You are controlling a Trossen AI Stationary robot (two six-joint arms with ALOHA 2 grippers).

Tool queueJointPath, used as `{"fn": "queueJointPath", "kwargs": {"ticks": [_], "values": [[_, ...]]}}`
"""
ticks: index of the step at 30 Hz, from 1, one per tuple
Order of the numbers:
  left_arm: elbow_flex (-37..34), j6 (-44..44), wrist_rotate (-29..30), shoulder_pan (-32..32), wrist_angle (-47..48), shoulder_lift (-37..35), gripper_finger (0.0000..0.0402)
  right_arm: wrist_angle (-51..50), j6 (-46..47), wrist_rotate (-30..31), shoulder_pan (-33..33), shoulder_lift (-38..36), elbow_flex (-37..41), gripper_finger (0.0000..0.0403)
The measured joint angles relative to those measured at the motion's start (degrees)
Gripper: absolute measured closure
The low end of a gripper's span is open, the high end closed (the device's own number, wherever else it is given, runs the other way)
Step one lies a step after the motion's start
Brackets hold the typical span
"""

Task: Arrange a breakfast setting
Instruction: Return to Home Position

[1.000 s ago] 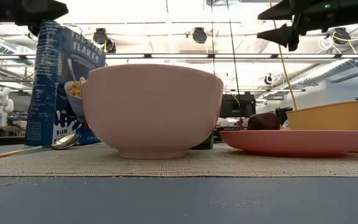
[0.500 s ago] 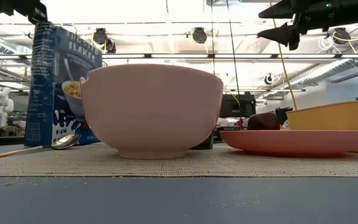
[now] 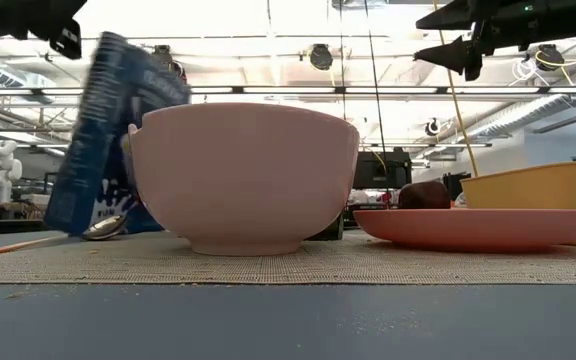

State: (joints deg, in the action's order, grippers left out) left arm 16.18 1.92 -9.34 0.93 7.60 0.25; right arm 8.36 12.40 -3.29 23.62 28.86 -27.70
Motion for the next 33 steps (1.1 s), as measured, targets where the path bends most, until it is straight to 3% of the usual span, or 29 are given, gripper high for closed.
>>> {"fn": "queueJointPath", "kwargs": {"ticks": [7,16,25,33], "values": [[0.12,3.47,1.96,0.0,-3.01,-0.04,0.0307,0.02,0.0,0.0,0.0,0.0,0.0,0.0078],[0.12,-5.05,2.42,0.0,6.8,-0.04,0.0307,0.04,0.0,0.02,0.0,0.0,0.0,0.0078],[0.16,-7.51,9.85,0.01,16.17,-0.04,0.0307,0.04,-0.02,0.2,0.0,0.0,0.0,0.0078],[-3.89,-4.65,9.96,0.01,10.69,-0.04,0.0307,0.09,-0.02,0.2,0.0,0.0,0.0,0.0078]]}}
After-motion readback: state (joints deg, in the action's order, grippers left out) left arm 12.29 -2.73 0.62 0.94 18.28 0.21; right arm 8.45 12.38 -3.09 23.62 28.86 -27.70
